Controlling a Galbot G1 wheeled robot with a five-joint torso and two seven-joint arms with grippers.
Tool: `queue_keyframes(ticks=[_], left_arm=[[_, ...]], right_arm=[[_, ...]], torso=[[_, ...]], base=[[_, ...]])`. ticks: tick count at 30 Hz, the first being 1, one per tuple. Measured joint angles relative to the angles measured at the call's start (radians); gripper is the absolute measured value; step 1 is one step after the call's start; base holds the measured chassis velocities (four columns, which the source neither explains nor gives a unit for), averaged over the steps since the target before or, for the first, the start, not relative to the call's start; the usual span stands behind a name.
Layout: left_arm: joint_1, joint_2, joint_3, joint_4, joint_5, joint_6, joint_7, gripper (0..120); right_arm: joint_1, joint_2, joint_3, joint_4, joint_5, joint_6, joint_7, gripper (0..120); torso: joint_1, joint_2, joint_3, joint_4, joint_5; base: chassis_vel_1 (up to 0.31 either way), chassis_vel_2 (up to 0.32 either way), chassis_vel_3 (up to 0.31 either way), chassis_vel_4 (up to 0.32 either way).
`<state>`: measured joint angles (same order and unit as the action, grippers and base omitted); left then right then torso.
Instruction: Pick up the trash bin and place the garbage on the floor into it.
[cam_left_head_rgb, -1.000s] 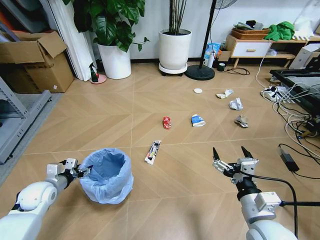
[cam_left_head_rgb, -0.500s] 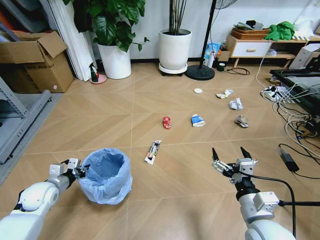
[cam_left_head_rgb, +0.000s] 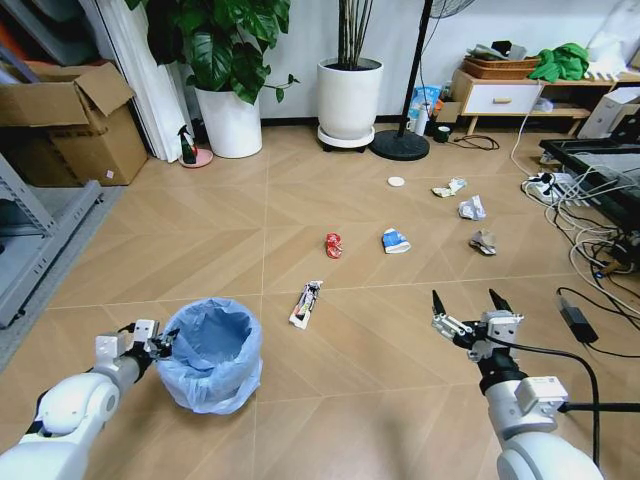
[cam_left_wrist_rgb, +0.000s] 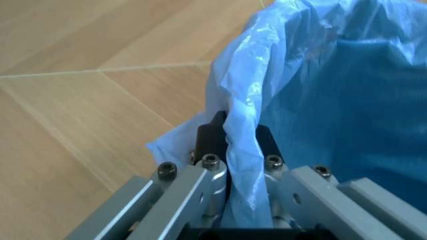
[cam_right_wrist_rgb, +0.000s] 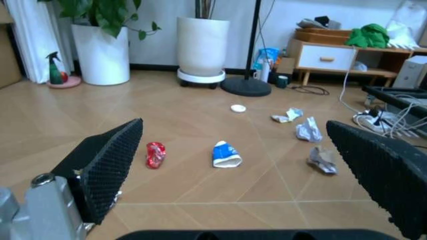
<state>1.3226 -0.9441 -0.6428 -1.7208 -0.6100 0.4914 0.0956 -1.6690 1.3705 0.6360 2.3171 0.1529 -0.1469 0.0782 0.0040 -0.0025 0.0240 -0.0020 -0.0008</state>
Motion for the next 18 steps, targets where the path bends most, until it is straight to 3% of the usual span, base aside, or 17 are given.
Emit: queue_keyframes(ticks=[8, 18], left_arm=[[0.047, -0.031, -0.107, -0.141, -0.087, 0.034, -0.121, 0], [0.095, -0.084, -0.212, -0.257, -0.117, 0.070, -0.242, 0]], right_arm=[[0.025, -0.015, 0.027, 0.013, 0.050, -0.035, 0.019, 100], [0.033, -0.027, 0.035, 0.043, 0.077, -0.072, 0.032, 100]], torso=[[0.000, 0.000, 0.000, -0.0002, 0.0000], [0.000, 0.000, 0.000, -0.0002, -0.0001]], base=[[0.000, 0.000, 0.000, 0.000], [0.000, 0.000, 0.000, 0.000]])
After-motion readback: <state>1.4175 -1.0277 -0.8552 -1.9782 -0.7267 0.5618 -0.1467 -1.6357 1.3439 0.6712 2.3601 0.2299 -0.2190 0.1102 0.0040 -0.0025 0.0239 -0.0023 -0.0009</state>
